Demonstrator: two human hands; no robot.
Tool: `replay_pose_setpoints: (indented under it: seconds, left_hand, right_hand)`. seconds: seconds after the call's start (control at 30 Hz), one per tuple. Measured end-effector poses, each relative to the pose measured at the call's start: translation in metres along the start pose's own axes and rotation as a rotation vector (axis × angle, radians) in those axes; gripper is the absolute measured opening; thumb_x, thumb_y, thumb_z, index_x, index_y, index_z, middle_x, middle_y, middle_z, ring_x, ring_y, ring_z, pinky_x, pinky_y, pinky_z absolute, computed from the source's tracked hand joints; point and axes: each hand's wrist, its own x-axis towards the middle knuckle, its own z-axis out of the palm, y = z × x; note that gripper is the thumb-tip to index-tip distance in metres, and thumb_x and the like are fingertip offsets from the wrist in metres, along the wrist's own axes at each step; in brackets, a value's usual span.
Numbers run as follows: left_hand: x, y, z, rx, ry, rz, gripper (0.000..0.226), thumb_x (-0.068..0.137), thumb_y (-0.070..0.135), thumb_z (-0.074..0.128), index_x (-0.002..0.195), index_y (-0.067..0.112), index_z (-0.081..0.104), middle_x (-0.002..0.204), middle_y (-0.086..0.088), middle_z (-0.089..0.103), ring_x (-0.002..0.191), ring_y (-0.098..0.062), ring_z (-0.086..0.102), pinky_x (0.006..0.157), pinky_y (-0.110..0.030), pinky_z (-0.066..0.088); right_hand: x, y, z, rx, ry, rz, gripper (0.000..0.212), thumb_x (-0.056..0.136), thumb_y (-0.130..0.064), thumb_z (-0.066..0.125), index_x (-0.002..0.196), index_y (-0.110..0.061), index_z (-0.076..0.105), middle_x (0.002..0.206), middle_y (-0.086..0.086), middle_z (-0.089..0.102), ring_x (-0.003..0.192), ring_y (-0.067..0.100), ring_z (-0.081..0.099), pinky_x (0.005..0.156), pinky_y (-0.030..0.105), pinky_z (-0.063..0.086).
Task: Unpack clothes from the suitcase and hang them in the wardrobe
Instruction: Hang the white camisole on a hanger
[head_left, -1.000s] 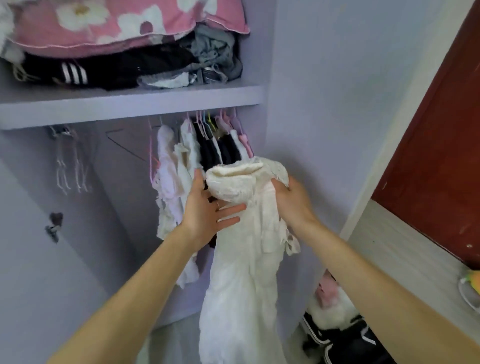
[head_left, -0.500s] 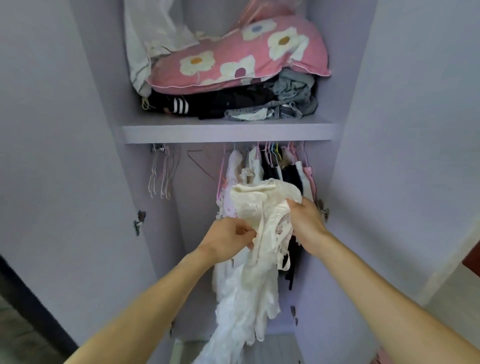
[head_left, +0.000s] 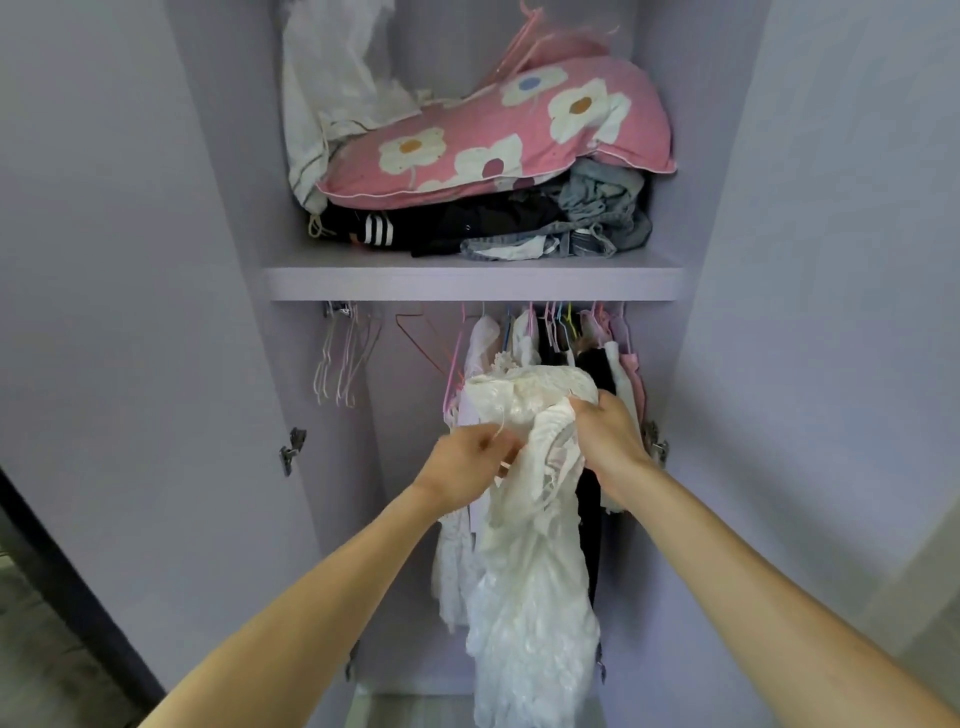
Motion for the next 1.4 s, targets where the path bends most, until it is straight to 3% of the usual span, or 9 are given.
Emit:
replay_pose_setpoints:
  seconds: [0.1,0.2,0.4,0.63,0.77,0.87,1.07,1.27,1.4]
  left_hand:
    - [0.011,0.013,-0.030,-0.452,0.125,-0.154,0.030,0.102,0.024,0.044,0.083,0.011,0.064,0.070,-0.004,0.071,0.073,-0.023,0.070,0.081,-0.036,0.058]
    - [0.021,0.035,-0.069,-0.723,0.083,-0.219,0.030,0.097,0.021,0.048,0.068,0.017,0.050,0.048,0.003,0.036,0.049,-0.017,0.042,0.070,-0.033,0.047]
    - [0.038,0.076,-0.093,-0.712,0.141,-0.117,0.027,0.099,0.027,0.052,0.075,0.016,0.059,0.056,0.005,0.022,0.049,-0.013,0.019,0.055,-0.027,0.031]
    - [0.052,0.089,-0.116,-0.669,0.343,-0.099,0.015,0.099,0.021,0.051,0.099,0.015,0.065,0.060,0.004,0.037,0.047,-0.011,0.021,0.047,-0.025,0.020]
    - [0.058,0.078,-0.129,-0.550,0.405,-0.109,0.016,0.094,0.020,0.060,0.104,0.015,0.071,0.062,0.002,0.049,0.048,-0.015,0.032,0.048,-0.028,0.028]
    - [0.059,0.075,-0.134,-0.547,0.425,-0.097,0.016,0.093,0.018,0.060,0.102,0.014,0.073,0.063,0.002,0.049,0.050,-0.014,0.032,0.050,-0.029,0.027]
    - [0.061,0.082,-0.137,-0.605,0.468,-0.048,0.016,0.092,0.016,0.063,0.104,0.009,0.070,0.066,0.000,0.047,0.045,-0.013,0.029,0.045,-0.027,0.024]
    - [0.049,0.074,-0.102,-0.296,0.227,-0.027,0.013,0.088,0.018,0.070,0.101,0.016,0.074,0.072,0.002,0.061,0.043,-0.010,0.031,0.043,-0.021,0.022]
    - [0.039,0.067,-0.056,-0.054,-0.094,-0.007,0.028,0.085,0.023,0.074,0.112,0.020,0.068,0.101,0.003,0.071,0.042,-0.008,0.045,0.040,-0.016,0.029]
  right_hand:
    - [0.003,0.008,-0.021,-0.088,-0.039,0.011,0.017,0.104,-0.028,0.044,0.106,-0.016,0.056,0.101,0.002,0.061,0.083,0.012,0.056,0.073,0.031,0.045]
    - [0.008,0.017,-0.033,-0.212,-0.125,0.024,0.024,0.103,-0.034,0.044,0.107,-0.016,0.059,0.103,0.002,0.066,0.089,0.015,0.061,0.081,0.033,0.049]
    - [0.009,0.001,-0.034,-0.422,-0.243,-0.088,0.033,0.099,-0.045,0.051,0.093,-0.015,0.063,0.074,-0.001,0.068,0.067,0.014,0.063,0.066,0.028,0.047]
    - [0.029,-0.032,-0.059,-0.600,-0.186,-0.071,0.028,0.091,-0.023,0.057,0.067,-0.017,0.071,0.090,-0.001,0.074,0.098,0.025,0.065,0.070,0.029,0.043]
    - [0.046,-0.039,-0.076,-0.142,0.056,0.112,0.021,0.081,-0.010,0.058,0.060,-0.011,0.062,0.083,0.014,0.068,0.069,0.026,0.056,0.068,0.035,0.046]
    - [0.062,-0.038,-0.085,0.055,0.047,0.201,0.013,0.081,-0.005,0.059,0.068,-0.009,0.059,0.090,0.024,0.067,0.063,0.024,0.055,0.060,0.032,0.046]
    - [0.057,-0.025,-0.082,-0.679,-0.193,0.067,0.011,0.075,-0.010,0.066,0.078,-0.013,0.056,0.080,-0.002,0.042,0.058,0.008,0.038,0.049,0.022,0.031]
    - [0.049,-0.038,-0.060,0.178,-0.213,0.173,0.016,0.090,0.004,0.057,0.077,0.001,0.067,0.078,0.018,0.060,0.068,0.023,0.051,0.056,0.031,0.042]
    - [0.044,-0.061,-0.035,0.392,-0.270,0.133,0.023,0.092,0.005,0.056,0.074,0.000,0.069,0.073,0.011,0.066,0.066,0.017,0.059,0.064,0.027,0.048]
